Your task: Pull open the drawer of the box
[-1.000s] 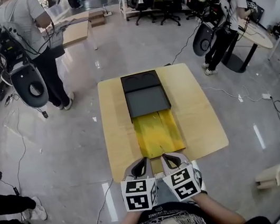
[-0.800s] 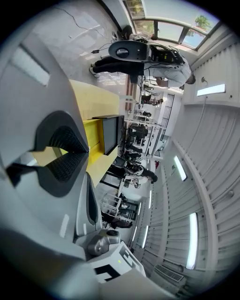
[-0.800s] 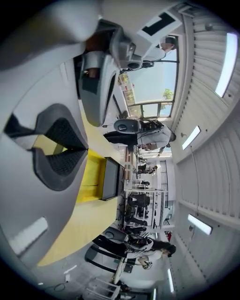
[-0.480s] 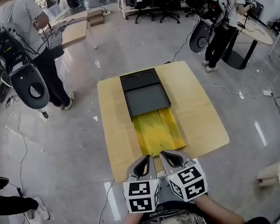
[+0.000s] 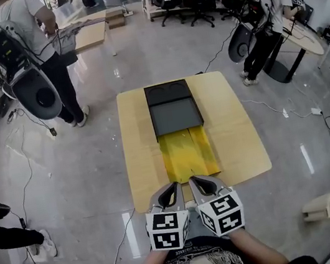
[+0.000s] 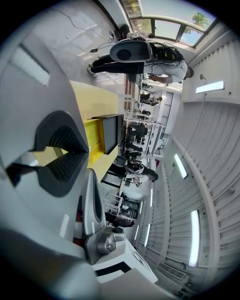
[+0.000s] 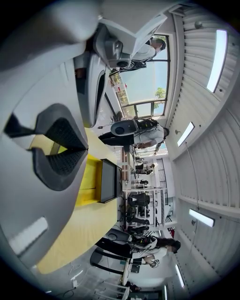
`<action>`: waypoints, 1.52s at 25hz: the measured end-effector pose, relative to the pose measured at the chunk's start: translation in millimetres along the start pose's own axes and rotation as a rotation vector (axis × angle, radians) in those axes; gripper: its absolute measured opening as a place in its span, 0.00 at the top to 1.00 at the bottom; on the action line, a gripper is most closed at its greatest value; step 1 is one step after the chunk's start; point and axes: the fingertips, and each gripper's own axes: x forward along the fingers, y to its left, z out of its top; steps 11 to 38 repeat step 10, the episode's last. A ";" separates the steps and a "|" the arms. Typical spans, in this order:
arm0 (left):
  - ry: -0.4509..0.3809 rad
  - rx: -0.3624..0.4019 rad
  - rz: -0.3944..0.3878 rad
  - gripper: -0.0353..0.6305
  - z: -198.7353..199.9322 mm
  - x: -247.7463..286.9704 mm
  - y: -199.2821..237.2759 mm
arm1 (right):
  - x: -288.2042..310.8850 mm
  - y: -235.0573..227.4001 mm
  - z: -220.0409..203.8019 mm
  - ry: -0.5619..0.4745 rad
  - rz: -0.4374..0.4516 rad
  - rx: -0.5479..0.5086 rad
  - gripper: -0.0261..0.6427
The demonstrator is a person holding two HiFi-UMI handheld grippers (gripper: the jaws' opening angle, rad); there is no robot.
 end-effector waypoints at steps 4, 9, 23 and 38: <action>0.000 -0.001 0.000 0.92 -4.4 3.8 7.0 | 8.5 1.8 -3.8 0.003 0.002 0.000 0.95; 0.004 -0.004 -0.003 0.92 -12.8 -109.0 48.2 | -19.5 118.5 5.6 0.008 0.000 0.000 0.95; 0.005 -0.005 -0.003 0.92 -15.3 -132.4 53.7 | -27.8 141.1 6.3 0.009 0.000 0.001 0.95; 0.005 -0.005 -0.003 0.92 -15.3 -132.4 53.7 | -27.8 141.1 6.3 0.009 0.000 0.001 0.95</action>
